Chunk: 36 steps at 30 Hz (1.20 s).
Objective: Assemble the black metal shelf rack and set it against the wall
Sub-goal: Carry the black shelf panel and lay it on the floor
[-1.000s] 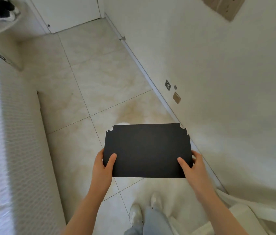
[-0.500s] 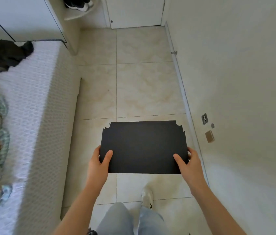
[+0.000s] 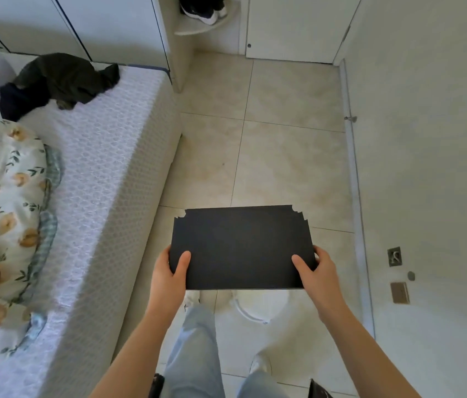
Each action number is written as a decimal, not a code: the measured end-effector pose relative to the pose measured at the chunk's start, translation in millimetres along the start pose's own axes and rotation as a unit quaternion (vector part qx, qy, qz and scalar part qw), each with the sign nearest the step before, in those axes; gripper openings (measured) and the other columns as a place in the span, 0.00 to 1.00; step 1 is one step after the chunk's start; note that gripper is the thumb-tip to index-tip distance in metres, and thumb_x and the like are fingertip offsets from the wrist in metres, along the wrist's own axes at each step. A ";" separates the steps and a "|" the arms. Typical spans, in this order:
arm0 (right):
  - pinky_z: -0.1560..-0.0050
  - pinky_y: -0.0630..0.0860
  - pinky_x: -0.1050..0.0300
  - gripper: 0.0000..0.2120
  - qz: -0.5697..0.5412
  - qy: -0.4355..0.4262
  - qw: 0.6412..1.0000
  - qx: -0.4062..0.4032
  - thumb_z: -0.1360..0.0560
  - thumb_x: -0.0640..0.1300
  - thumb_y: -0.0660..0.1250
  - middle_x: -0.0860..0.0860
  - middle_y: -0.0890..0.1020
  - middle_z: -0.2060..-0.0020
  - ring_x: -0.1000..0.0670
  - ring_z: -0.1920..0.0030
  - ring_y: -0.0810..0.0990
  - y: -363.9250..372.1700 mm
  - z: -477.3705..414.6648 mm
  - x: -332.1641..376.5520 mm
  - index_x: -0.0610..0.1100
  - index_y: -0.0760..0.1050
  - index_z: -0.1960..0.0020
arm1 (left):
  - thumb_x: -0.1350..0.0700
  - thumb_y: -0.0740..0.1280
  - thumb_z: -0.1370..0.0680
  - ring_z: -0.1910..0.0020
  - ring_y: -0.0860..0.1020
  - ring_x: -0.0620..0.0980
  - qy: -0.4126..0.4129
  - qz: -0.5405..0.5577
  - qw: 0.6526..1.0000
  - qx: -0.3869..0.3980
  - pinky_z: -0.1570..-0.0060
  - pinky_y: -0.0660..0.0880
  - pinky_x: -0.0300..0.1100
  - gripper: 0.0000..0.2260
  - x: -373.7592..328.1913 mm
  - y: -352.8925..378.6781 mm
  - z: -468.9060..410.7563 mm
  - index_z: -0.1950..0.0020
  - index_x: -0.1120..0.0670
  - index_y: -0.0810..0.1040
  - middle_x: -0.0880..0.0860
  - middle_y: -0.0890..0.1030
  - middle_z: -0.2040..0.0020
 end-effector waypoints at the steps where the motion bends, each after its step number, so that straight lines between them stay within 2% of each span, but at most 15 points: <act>1: 0.41 0.76 0.51 0.25 0.000 0.000 1.000 -0.001 0.22 0.48 0.68 0.51 0.76 0.41 0.50 0.45 0.76 11.3 -7.3 9.7 0.46 0.65 0.27 | 0.48 0.63 0.17 0.46 0.78 0.37 0.001 -0.006 1.000 0.001 0.53 0.73 0.30 0.12 -3.1 -7.1 -14.9 0.35 0.47 0.73 0.40 0.79 0.44; 4: 0.40 0.76 0.50 0.26 -0.005 0.005 1.000 -0.006 0.22 0.48 0.68 0.48 0.76 0.38 0.49 0.45 0.76 44.9 -27.1 40.8 0.45 0.65 0.27 | 0.48 0.63 0.17 0.45 0.79 0.40 0.007 -0.029 1.000 0.011 0.50 0.74 0.33 0.15 -19.2 -29.9 -63.7 0.32 0.51 0.73 0.43 0.80 0.44; 9: 0.45 0.75 0.54 0.26 -0.033 0.021 0.999 -0.015 0.23 0.47 0.69 0.46 0.75 0.36 0.50 0.45 0.75 100.0 -48.2 79.4 0.46 0.66 0.28 | 0.47 0.64 0.17 0.41 0.78 0.46 0.008 -0.052 0.998 0.028 0.38 0.75 0.46 0.18 -43.5 -68.7 -135.4 0.29 0.52 0.71 0.45 0.79 0.40; 13: 0.43 0.76 0.52 0.26 -0.048 0.029 0.998 -0.026 0.23 0.47 0.70 0.46 0.76 0.35 0.49 0.44 0.75 126.6 -69.2 107.8 0.46 0.67 0.28 | 0.48 0.64 0.17 0.45 0.77 0.38 0.014 -0.049 0.998 0.034 0.42 0.73 0.39 0.11 -61.1 -83.2 -181.1 0.36 0.45 0.71 0.38 0.78 0.45; 17: 0.43 0.77 0.52 0.26 -0.059 0.029 0.997 -0.027 0.23 0.47 0.70 0.47 0.76 0.37 0.49 0.44 0.76 137.3 -93.0 129.7 0.46 0.67 0.28 | 0.48 0.64 0.17 0.45 0.78 0.39 0.015 -0.051 0.998 0.035 0.49 0.72 0.34 0.12 -74.8 -82.5 -213.9 0.35 0.47 0.72 0.40 0.79 0.45; 22: 0.54 0.75 0.60 0.25 -0.088 0.042 0.995 -0.025 0.24 0.46 0.72 0.52 0.77 0.45 0.56 0.52 0.77 140.8 -138.5 145.8 0.46 0.69 0.30 | 0.47 0.64 0.18 0.45 0.78 0.41 0.004 -0.047 0.998 0.037 0.45 0.75 0.40 0.11 -88.5 -62.1 -251.9 0.37 0.47 0.71 0.42 0.79 0.44; 24: 0.59 0.74 0.64 0.24 -0.106 0.052 0.993 -0.020 0.25 0.45 0.72 0.56 0.77 0.51 0.58 0.54 0.77 141.3 -162.2 151.7 0.48 0.70 0.32 | 0.47 0.64 0.18 0.45 0.79 0.42 0.001 -0.044 0.998 0.035 0.46 0.76 0.39 0.11 -96.1 -49.4 -269.9 0.37 0.47 0.72 0.42 0.80 0.45; 26: 0.63 0.73 0.66 0.24 -0.112 0.053 0.992 -0.011 0.25 0.44 0.73 0.56 0.76 0.51 0.59 0.55 0.77 139.4 -191.1 160.4 0.48 0.70 0.32 | 0.47 0.66 0.19 0.46 0.80 0.42 0.001 -0.046 0.998 0.033 0.48 0.76 0.38 0.14 -107.9 -32.9 -289.4 0.35 0.49 0.73 0.43 0.80 0.45; 30: 0.63 0.74 0.66 0.24 -0.106 0.047 0.993 0.012 0.26 0.42 0.73 0.52 0.76 0.47 0.59 0.53 0.76 131.2 -264.5 190.3 0.50 0.69 0.33 | 0.48 0.68 0.20 0.43 0.80 0.48 -0.014 -0.045 0.999 0.014 0.43 0.78 0.46 0.20 -133.6 4.9 -333.0 0.31 0.53 0.72 0.49 0.80 0.41; 33: 0.60 0.77 0.63 0.24 -0.086 0.032 0.995 0.039 0.27 0.42 0.74 0.53 0.76 0.47 0.58 0.52 0.77 122.4 -332.6 220.4 0.52 0.69 0.35 | 0.49 0.69 0.20 0.46 0.79 0.46 -0.031 -0.042 0.998 -0.021 0.52 0.76 0.38 0.20 -150.9 39.7 -368.9 0.31 0.55 0.72 0.49 0.80 0.43; 36: 0.50 0.82 0.51 0.24 -0.074 0.035 0.994 0.078 0.27 0.42 0.74 0.52 0.76 0.44 0.53 0.47 0.79 115.4 -395.5 245.9 0.53 0.69 0.36 | 0.49 0.68 0.20 0.47 0.80 0.46 -0.051 -0.026 0.997 -0.053 0.55 0.75 0.37 0.16 -164.5 73.9 -397.3 0.35 0.53 0.72 0.46 0.79 0.46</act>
Point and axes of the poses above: each hand's wrist, its own z-axis away from the middle knuckle, its own y-axis out of the palm, x = y × z, the point moved 7 cm from there along -z, towards the middle knuckle
